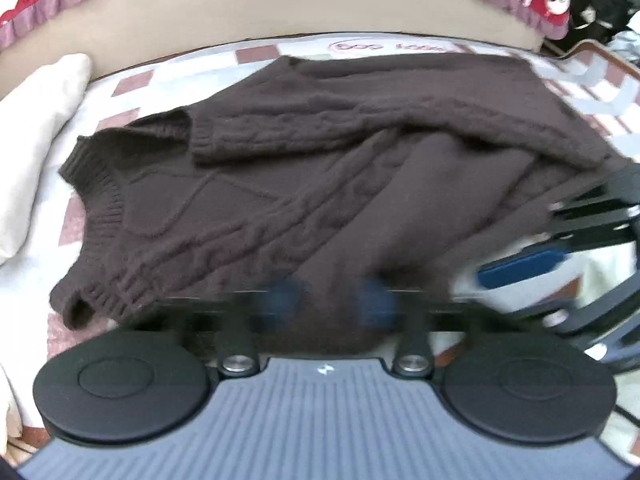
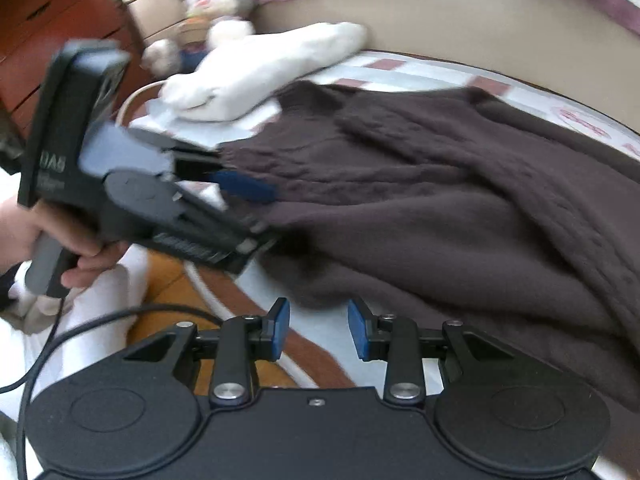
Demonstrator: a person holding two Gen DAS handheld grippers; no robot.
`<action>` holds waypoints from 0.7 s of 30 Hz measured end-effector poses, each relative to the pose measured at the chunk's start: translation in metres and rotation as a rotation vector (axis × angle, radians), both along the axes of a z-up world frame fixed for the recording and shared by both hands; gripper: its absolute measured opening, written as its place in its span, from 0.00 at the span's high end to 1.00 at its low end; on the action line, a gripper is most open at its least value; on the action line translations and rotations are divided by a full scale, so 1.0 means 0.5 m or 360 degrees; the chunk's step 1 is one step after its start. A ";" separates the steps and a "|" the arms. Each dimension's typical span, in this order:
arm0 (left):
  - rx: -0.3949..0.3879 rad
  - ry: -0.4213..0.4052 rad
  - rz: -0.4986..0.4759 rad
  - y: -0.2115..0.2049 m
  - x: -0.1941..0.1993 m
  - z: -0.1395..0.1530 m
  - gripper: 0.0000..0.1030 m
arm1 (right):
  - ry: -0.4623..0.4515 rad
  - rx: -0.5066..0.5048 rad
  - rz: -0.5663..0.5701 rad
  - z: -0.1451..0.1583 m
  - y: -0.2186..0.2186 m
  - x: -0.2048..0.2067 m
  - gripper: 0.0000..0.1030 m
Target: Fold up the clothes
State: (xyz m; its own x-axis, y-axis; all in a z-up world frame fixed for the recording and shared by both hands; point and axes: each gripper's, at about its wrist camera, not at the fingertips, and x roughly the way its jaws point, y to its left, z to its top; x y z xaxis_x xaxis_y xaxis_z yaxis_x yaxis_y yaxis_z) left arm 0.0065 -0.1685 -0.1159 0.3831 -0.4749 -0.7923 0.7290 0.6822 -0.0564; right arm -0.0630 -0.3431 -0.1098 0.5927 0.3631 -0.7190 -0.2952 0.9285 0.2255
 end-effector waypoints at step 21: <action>-0.0212 0.0166 -0.0028 0.019 0.008 0.062 0.97 | -0.0060 -0.0211 0.0058 -0.020 0.063 0.060 0.57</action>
State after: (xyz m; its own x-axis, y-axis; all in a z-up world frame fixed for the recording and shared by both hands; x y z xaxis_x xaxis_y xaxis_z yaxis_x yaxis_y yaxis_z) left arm 0.0103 -0.1589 -0.0848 0.2926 -0.5845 -0.7568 0.7263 0.6507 -0.2217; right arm -0.0332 -0.3116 -0.1198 0.6084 0.2883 -0.7395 -0.3354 0.9378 0.0897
